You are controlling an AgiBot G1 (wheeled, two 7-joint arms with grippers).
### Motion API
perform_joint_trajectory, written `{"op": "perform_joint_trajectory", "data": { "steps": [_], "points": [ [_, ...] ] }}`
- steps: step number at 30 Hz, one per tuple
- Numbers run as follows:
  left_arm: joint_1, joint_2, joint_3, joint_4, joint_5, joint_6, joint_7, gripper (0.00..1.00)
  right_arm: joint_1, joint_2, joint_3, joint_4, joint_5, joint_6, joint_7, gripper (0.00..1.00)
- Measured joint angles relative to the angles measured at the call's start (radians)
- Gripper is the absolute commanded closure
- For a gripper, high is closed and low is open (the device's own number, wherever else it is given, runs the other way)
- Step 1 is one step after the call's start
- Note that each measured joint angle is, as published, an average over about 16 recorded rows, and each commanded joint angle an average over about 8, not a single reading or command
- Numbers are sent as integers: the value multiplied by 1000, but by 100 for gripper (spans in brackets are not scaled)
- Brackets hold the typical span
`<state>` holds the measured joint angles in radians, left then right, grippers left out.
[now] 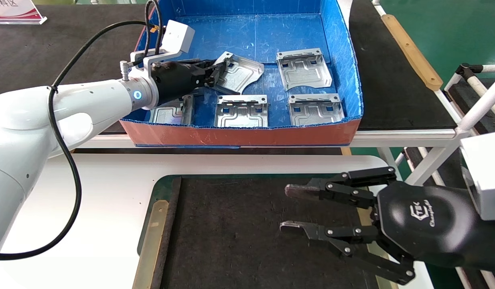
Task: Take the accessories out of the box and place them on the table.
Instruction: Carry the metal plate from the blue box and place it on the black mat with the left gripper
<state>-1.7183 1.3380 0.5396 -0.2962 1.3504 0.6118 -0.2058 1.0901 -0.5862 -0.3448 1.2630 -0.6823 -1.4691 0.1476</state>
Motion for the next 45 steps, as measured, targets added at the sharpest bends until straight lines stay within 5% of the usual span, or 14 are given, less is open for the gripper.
{"op": "perform_joint_trajectory", "data": {
  "steps": [6, 14, 25, 45],
  "points": [
    [-2, -6, 3, -16, -3, 0, 2, 100, 0, 0, 0, 0, 0, 0, 0, 96],
    [-7, -28, 1, -54, -15, 26, 27, 100, 0, 0, 0, 0, 0, 0, 0, 0],
    [-5, -113, -30, -123, -76, 192, 99, 100, 0, 0, 0, 0, 0, 0, 0, 0],
    [41, -301, -71, -252, -214, 683, 233, 100, 0, 0, -1, 0, 0, 0, 0, 0]
  ]
}}
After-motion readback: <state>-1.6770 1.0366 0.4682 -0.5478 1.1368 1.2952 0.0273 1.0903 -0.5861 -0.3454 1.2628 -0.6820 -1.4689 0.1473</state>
